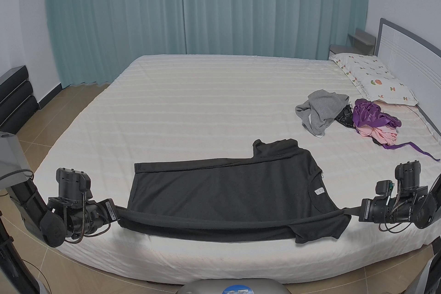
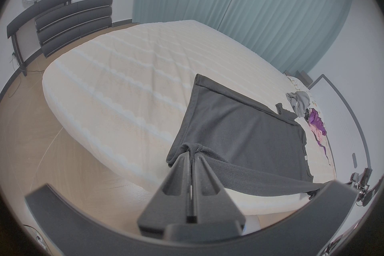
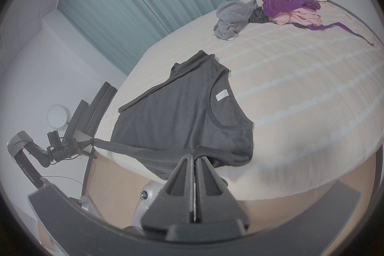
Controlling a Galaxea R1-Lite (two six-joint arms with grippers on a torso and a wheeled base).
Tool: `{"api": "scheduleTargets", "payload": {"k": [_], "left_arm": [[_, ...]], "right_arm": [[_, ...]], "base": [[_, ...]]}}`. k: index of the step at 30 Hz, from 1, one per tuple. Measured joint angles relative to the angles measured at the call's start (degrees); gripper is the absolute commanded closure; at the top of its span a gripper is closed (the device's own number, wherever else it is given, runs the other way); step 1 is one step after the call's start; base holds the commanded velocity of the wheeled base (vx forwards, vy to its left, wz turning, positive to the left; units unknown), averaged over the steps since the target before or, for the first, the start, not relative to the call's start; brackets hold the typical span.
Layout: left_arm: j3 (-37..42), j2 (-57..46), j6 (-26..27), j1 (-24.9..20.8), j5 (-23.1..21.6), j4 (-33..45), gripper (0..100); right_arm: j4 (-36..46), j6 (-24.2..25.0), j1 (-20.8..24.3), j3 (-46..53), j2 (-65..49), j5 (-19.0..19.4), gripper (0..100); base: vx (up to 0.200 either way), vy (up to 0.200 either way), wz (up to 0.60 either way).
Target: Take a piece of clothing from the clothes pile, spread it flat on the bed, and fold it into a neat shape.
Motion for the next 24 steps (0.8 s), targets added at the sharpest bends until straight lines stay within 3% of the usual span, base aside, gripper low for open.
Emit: {"api": "scheduleTargets", "payload": {"k": [12,18,24], "left_arm": [[-5.4,5.0,-0.1,0.0,0.0,0.0,100],[-7.0,6.4,-0.6,0.1,0.1,0.0,100],[-7.0,5.9,-0.8,0.3,0.2,2.0,100]], "right_arm": [[0.2,0.1,0.2,-6.6,6.0,0.0,100],[0.2,4.0,0.2,-9.9,8.7,0.0,100],[0.3,4.7,0.2,-11.6,9.9,0.0,100]], "base": [[0.000,0.000,0.00],[0.000,0.000,0.00],[0.000,0.000,0.00]]}}
